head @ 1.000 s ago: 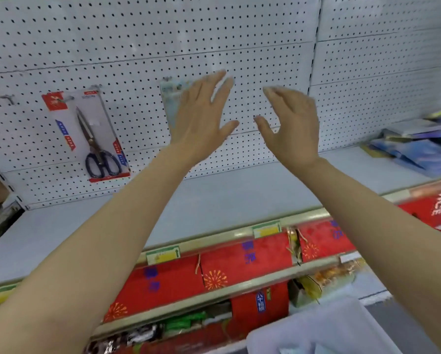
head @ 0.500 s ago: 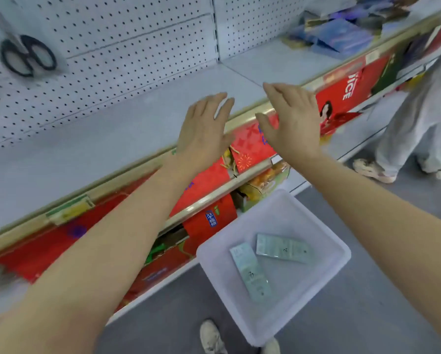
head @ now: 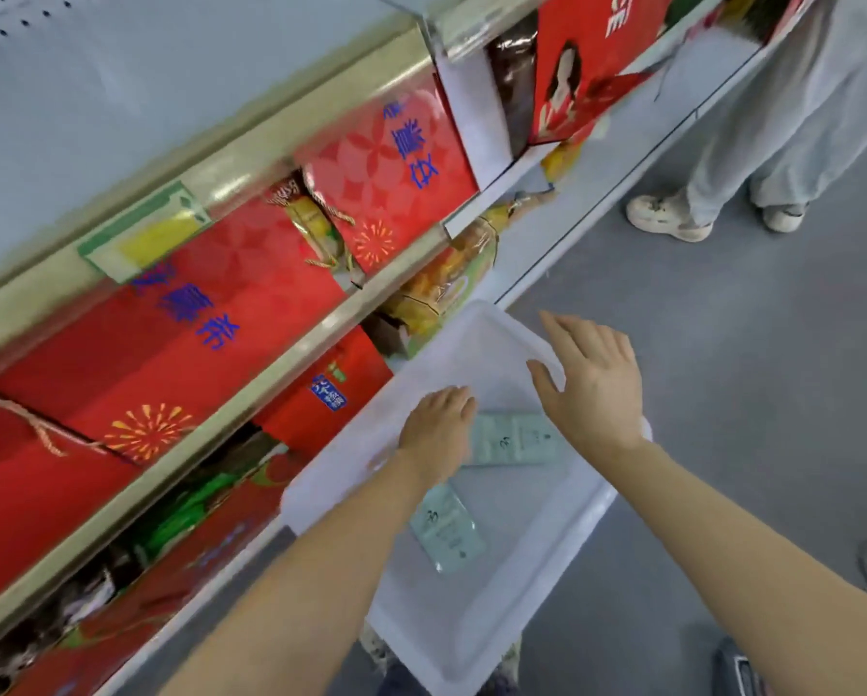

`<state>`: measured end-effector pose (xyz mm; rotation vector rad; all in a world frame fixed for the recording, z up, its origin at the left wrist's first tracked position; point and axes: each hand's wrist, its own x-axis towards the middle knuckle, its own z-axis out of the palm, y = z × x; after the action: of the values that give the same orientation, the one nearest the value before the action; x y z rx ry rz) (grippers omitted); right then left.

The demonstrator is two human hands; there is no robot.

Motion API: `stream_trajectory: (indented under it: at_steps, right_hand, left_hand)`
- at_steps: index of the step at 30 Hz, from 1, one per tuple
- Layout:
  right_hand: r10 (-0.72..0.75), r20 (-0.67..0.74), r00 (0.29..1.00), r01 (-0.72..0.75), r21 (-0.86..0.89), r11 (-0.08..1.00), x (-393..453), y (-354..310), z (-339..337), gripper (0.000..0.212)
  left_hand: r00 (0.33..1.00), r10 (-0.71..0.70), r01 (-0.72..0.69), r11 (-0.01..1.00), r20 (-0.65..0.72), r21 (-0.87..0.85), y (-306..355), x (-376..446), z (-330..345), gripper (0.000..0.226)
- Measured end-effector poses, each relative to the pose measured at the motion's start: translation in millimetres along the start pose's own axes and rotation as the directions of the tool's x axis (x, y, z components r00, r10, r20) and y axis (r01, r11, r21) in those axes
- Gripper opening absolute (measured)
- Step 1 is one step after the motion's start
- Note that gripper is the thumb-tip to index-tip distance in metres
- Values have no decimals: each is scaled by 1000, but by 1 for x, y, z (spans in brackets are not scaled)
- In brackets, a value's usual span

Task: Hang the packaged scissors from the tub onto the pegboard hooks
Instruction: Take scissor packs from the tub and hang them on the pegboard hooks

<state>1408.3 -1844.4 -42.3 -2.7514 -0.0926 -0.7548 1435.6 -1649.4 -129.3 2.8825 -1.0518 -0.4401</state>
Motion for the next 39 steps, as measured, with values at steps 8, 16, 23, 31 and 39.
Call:
stream_trajectory:
  at_steps: [8, 16, 23, 31, 39]
  right_hand:
    - [88, 76, 993, -85, -49, 995, -57, 40, 46, 41]
    - [128, 107, 986, -124, -36, 992, -77, 48, 61, 41]
    - [-65, 260, 963, 56, 43, 998, -92, 35, 65, 36]
    - [-587, 642, 493, 578, 263, 772, -135, -10, 134, 44]
    - [-661, 749, -35, 878, 339, 337, -136, -26, 182, 67]
  left_hand:
    - [975, -19, 18, 1000, 221, 6, 29, 49, 86, 78]
    - [992, -9, -9, 991, 129, 136, 29, 63, 109, 38]
    - [950, -280, 232, 930, -141, -286, -8, 31, 17, 17]
    - [784, -530, 333, 799, -325, -500, -55, -44, -8, 6]
    - [677, -605, 350, 766, -419, -540, -70, -80, -12, 7]
